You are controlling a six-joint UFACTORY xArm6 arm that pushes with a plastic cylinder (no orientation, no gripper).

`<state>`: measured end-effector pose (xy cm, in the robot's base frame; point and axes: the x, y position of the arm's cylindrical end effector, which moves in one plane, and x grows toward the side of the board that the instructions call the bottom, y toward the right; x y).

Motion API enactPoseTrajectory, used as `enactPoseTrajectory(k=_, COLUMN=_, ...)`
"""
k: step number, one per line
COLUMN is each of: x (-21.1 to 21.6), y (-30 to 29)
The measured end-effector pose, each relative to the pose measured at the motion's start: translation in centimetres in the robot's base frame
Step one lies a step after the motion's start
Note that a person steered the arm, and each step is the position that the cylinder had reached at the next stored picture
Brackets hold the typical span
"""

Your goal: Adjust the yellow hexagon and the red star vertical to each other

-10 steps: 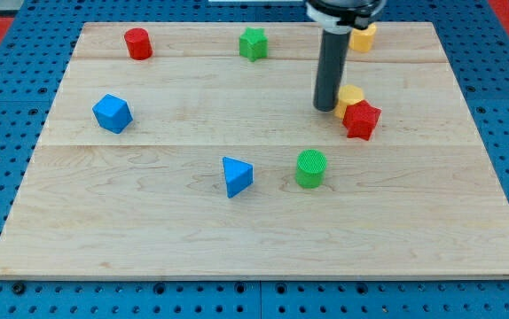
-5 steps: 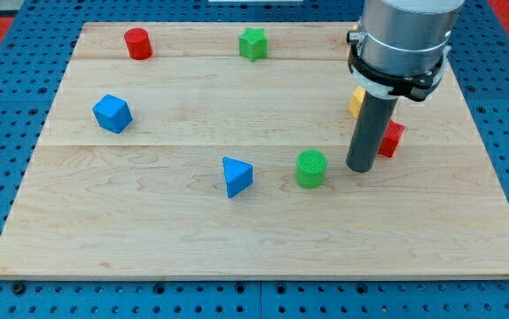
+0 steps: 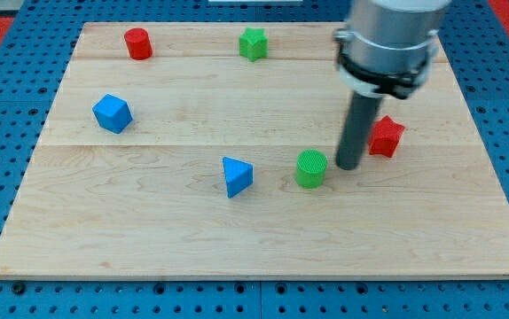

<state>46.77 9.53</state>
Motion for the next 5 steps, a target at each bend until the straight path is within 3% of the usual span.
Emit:
enactPoseTrajectory(k=2, x=-7.6, y=3.2)
enactPoseTrajectory(k=3, x=-5.8, y=8.0)
enactPoseTrajectory(k=5, x=3.2, y=11.3)
